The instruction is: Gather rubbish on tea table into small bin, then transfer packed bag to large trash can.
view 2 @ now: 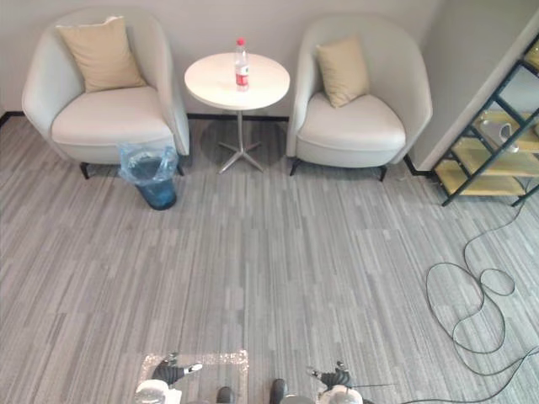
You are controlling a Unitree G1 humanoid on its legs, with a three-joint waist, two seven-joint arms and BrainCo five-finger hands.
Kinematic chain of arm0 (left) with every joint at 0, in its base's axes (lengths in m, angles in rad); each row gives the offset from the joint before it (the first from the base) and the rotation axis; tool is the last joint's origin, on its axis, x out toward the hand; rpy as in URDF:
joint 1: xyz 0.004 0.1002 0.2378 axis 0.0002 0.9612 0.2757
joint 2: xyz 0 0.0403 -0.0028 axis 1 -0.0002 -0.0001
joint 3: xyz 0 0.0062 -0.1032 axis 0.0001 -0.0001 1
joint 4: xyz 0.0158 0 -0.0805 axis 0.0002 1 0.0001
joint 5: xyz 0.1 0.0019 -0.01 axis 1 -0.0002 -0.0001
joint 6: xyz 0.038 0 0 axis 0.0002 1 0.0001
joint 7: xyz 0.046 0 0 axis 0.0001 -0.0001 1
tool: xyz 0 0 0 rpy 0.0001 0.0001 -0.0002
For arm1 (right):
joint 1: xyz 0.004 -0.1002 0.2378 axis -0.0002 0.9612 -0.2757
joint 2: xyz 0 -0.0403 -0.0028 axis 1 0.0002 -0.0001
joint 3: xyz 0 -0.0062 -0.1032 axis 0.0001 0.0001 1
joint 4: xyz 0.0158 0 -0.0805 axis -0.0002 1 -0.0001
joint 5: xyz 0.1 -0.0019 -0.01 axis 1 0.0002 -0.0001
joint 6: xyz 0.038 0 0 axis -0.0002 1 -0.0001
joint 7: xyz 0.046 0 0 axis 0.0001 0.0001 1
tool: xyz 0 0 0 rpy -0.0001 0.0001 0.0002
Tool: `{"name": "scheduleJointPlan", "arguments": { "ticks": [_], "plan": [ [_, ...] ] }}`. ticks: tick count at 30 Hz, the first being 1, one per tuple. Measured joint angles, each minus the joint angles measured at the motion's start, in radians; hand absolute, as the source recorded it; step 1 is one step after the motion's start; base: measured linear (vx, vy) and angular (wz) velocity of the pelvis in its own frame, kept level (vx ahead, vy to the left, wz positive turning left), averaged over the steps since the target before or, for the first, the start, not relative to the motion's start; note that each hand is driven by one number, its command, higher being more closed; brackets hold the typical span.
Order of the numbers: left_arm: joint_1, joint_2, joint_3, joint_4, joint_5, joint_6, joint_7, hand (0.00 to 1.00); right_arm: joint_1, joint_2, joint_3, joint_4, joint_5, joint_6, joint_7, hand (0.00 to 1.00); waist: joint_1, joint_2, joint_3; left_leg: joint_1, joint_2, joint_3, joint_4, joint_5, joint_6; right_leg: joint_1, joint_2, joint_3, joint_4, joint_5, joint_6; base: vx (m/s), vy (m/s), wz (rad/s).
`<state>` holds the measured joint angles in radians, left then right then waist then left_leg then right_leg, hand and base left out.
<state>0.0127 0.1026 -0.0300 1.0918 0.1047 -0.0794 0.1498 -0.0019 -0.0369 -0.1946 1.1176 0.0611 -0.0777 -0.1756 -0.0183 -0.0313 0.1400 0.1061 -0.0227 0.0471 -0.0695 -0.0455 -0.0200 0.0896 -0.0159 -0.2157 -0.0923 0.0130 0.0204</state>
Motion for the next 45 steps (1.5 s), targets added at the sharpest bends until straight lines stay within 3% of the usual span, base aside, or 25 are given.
{"name": "scheduleJointPlan", "arguments": {
  "ticks": [5, 7, 9, 12, 13, 15, 17, 19, 20, 21, 23, 24, 25, 26, 27, 29, 30, 33, 35, 36, 37, 38, 41, 42, 45],
  "plan": [
    [0.000, 0.001, 0.001, 0.000, -0.001, 0.001, 0.000, 0.00, -0.002, 0.000, -0.002, -0.003, 0.020, 0.000, 0.000, 0.00, -0.001, -0.001, 0.002, -0.002, 0.003, 0.003, 0.012, -0.014, -0.016, 0.004, 0.002, 0.001, 0.003, -0.011, -0.004, 0.00, 0.000, 0.01],
    [-0.003, 0.002, 0.003, -0.005, -0.029, -0.001, 0.000, 0.00, 0.000, 0.002, -0.002, -0.003, 0.021, 0.000, 0.000, 0.00, -0.002, -0.003, 0.015, -0.029, 0.008, 0.009, 0.109, -0.075, -0.022, 0.021, 0.003, 0.004, 0.010, -0.032, -0.009, 0.01, -0.009, -0.04],
    [0.000, 0.001, 0.012, -0.023, -0.050, 0.000, 0.000, 0.00, 0.000, 0.002, -0.001, -0.004, 0.027, -0.001, 0.000, 0.00, -0.001, 0.013, 0.028, -0.088, 0.040, 0.042, 0.288, -0.161, -0.062, 0.015, 0.016, 0.015, 0.064, -0.082, -0.027, 0.03, -0.025, -0.16],
    [-0.001, -0.009, 0.068, -0.070, -0.078, -0.001, 0.001, 0.00, -0.008, -0.002, -0.024, -0.010, 0.042, -0.002, -0.001, 0.00, 0.009, 0.009, 0.065, -0.289, 0.092, 0.106, 0.741, -0.157, -0.116, 0.019, 0.009, 0.045, 0.143, -0.153, -0.063, 0.03, -0.035, -0.10],
    [-0.001, -0.020, 0.090, -0.082, -0.093, -0.004, 0.002, 0.00, -0.005, -0.005, -0.036, -0.017, 0.058, -0.001, -0.003, 0.00, 0.014, 0.013, 0.074, -0.345, 0.102, 0.110, 0.805, -0.193, -0.078, 0.031, 0.004, 0.057, 0.163, -0.177, -0.067, 0.14, -0.006, -0.21],
    [-0.003, -0.023, 0.087, -0.092, -0.110, -0.004, 0.002, 0.00, -0.006, -0.019, -0.039, -0.013, 0.058, 0.000, -0.004, 0.00, 0.017, 0.016, 0.078, -0.382, 0.091, 0.112, 0.693, -0.198, -0.067, 0.037, -0.019, 0.068, 0.158, -0.190, -0.060, 0.15, 0.043, -0.30],
    [-0.001, -0.031, 0.091, -0.099, -0.114, -0.004, 0.004, 0.00, -0.017, -0.036, -0.038, -0.010, 0.058, 0.001, -0.013, 0.00, 0.026, 0.029, 0.083, -0.384, 0.064, 0.100, 0.361, -0.109, -0.083, 0.037, -0.048, 0.122, 0.156, -0.212, -0.047, 0.28, 0.135, -0.57],
    [0.003, -0.039, 0.092, -0.098, -0.119, -0.003, 0.003, 0.00, -0.021, -0.043, -0.038, -0.010, 0.057, 0.007, -0.019, 0.00, 0.027, 0.052, 0.072, -0.389, 0.074, 0.072, 0.258, -0.066, -0.088, 0.026, -0.041, 0.151, 0.159, -0.230, -0.032, 0.31, 0.182, -0.58],
    [0.005, -0.040, 0.099, -0.099, -0.130, -0.004, 0.001, 0.00, -0.024, -0.043, -0.037, -0.010, 0.056, 0.010, -0.019, 0.00, 0.028, 0.051, 0.069, -0.408, 0.068, 0.066, 0.303, -0.015, -0.031, 0.012, -0.052, 0.182, 0.200, -0.276, -0.021, 0.61, 0.295, -0.77],
    [0.007, -0.037, 0.126, -0.102, -0.133, -0.005, 0.001, 0.00, -0.021, -0.032, -0.037, -0.007, 0.056, 0.010, -0.019, 0.00, 0.034, 0.032, 0.055, -0.415, 0.045, 0.088, 0.362, -0.020, -0.008, 0.000, -0.093, 0.204, 0.285, -0.337, 0.000, 0.63, 0.272, -0.66],
    [0.004, -0.032, 0.125, -0.091, -0.126, 0.000, 0.002, 0.00, -0.008, -0.016, -0.036, -0.005, 0.055, 0.011, -0.014, 0.00, 0.026, 0.004, 0.043, -0.385, 0.012, 0.121, 0.378, -0.081, 0.015, -0.079, -0.127, 0.230, 0.492, -0.345, 0.030, 0.54, 0.178, -0.43],
    [0.003, -0.028, 0.126, -0.080, -0.126, -0.001, 0.003, 0.00, -0.004, -0.010, -0.040, -0.007, 0.059, 0.010, -0.011, 0.00, 0.026, 0.002, 0.043, -0.357, 0.005, 0.130, 0.378, -0.087, 0.025, -0.115, -0.134, 0.248, 0.600, -0.323, 0.066, 0.55, 0.171, -0.22],
    [0.007, -0.018, 0.118, -0.075, -0.125, 0.004, 0.003, 0.00, -0.002, -0.007, -0.045, -0.018, 0.057, 0.010, -0.008, 0.00, 0.018, -0.007, 0.043, -0.281, -0.011, 0.135, 0.362, -0.124, 0.037, -0.163, -0.149, 0.264, 0.799, -0.250, 0.125, 0.44, 0.132, -0.03],
    [0.008, -0.018, 0.110, -0.073, -0.125, 0.007, 0.003, 0.00, -0.001, -0.007, -0.044, -0.022, 0.056, 0.010, -0.007, 0.00, 0.017, -0.008, 0.044, -0.256, -0.013, 0.135, 0.357, -0.135, 0.039, -0.178, -0.153, 0.263, 0.852, -0.234, 0.137, 0.57, 0.120, 0.06],
    [0.012, -0.015, 0.085, -0.066, -0.125, 0.007, 0.003, 0.00, 0.000, -0.008, -0.037, -0.037, 0.054, 0.010, -0.002, 0.00, 0.015, -0.004, 0.046, -0.183, -0.015, 0.127, 0.342, -0.165, 0.046, -0.215, -0.166, 0.233, 1.004, -0.226, 0.136, 0.58, 0.068, 0.12],
    [0.012, -0.015, 0.064, -0.058, -0.126, 0.008, 0.002, 0.00, -0.012, -0.011, -0.033, -0.049, 0.047, 0.009, 0.002, 0.00, 0.013, 0.016, 0.057, -0.034, -0.003, 0.080, 0.256, -0.175, 0.047, -0.277, -0.190, 0.092, 1.129, -0.284, 0.038, 0.70, 0.000, 0.19],
    [0.002, -0.017, 0.045, -0.058, -0.126, 0.008, 0.001, 0.00, -0.023, -0.021, -0.030, -0.053, 0.045, 0.008, 0.003, 0.00, 0.007, 0.044, 0.072, 0.029, 0.021, 0.076, 0.220, -0.175, 0.047, -0.311, -0.184, 0.015, 1.107, -0.321, 0.003, 0.58, -0.065, 0.18],
    [-0.004, -0.019, 0.041, -0.058, -0.126, 0.008, 0.000, 0.00, -0.037, -0.033, -0.023, -0.086, 0.034, 0.005, 0.007, 0.00, 0.000, 0.066, 0.087, 0.106, 0.078, 0.071, 0.213, -0.175, 0.047, -0.420, -0.130, -0.041, 0.890, -0.342, -0.002, 0.56, -0.135, 0.16],
    [0.001, -0.016, 0.042, -0.053, -0.125, 0.005, 0.000, 0.00, -0.036, -0.036, -0.016, -0.103, 0.024, 0.005, 0.007, 0.00, -0.012, 0.053, 0.087, 0.142, 0.091, 0.033, 0.217, -0.181, 0.038, -0.455, -0.087, 0.000, 0.638, -0.245, 0.009, 0.67, -0.264, 0.54],
    [0.003, 0.002, 0.042, -0.047, -0.123, 0.005, -0.001, 0.00, -0.006, -0.036, 0.003, -0.097, 0.019, 0.006, 0.007, 0.00, -0.031, -0.003, 0.080, 0.166, 0.066, -0.007, 0.246, -0.222, -0.028, -0.435, -0.101, 0.066, 0.416, 0.015, -0.013, 0.62, -0.301, 0.57],
    [-0.018, -0.034, 0.043, -0.022, -0.114, 0.004, -0.002, 0.00, -0.026, -0.065, -0.007, -0.086, 0.019, 0.009, 0.008, 0.00, -0.025, 0.049, 0.106, 0.191, 0.121, -0.031, 0.269, -0.249, -0.045, -0.447, -0.069, 0.043, 0.527, -0.021, -0.050, 0.58, -0.274, 0.57],
    [-0.017, -0.041, 0.045, -0.019, -0.106, 0.001, -0.004, 0.00, -0.028, -0.071, -0.007, -0.080, 0.019, 0.009, 0.006, 0.00, -0.025, 0.058, 0.101, 0.180, 0.133, -0.040, 0.284, -0.240, -0.060, -0.446, -0.068, 0.041, 0.542, -0.065, -0.055, 0.53, -0.268, 0.26],
    [-0.020, -0.085, 0.095, -0.024, -0.104, 0.000, -0.020, 0.00, -0.015, -0.061, -0.047, -0.081, 0.022, 0.009, 0.007, 0.00, -0.039, 0.076, 0.101, 0.123, 0.168, -0.100, 0.417, -0.172, -0.125, -0.412, -0.062, -0.021, 0.587, -0.180, -0.076, 0.47, -0.261, 0.56],
    [-0.023, -0.098, 0.124, -0.042, -0.104, 0.000, -0.020, 0.00, -0.006, -0.060, -0.047, -0.085, 0.022, 0.010, 0.007, 0.00, -0.036, 0.079, 0.104, 0.025, 0.192, -0.115, 0.640, -0.109, -0.166, -0.342, -0.048, -0.043, 0.535, -0.198, -0.084, 0.33, -0.210, 0.52],
    [-0.017, -0.099, 0.153, -0.086, -0.104, -0.002, -0.020, 0.00, 0.028, -0.040, -0.036, -0.126, 0.029, 0.005, 0.004, 0.00, -0.015, 0.074, 0.107, -0.150, 0.265, -0.025, 0.987, -0.172, -0.162, -0.171, -0.016, -0.085, 0.423, -0.219, -0.097, 0.38, -0.177, 0.39]
  ]
}}
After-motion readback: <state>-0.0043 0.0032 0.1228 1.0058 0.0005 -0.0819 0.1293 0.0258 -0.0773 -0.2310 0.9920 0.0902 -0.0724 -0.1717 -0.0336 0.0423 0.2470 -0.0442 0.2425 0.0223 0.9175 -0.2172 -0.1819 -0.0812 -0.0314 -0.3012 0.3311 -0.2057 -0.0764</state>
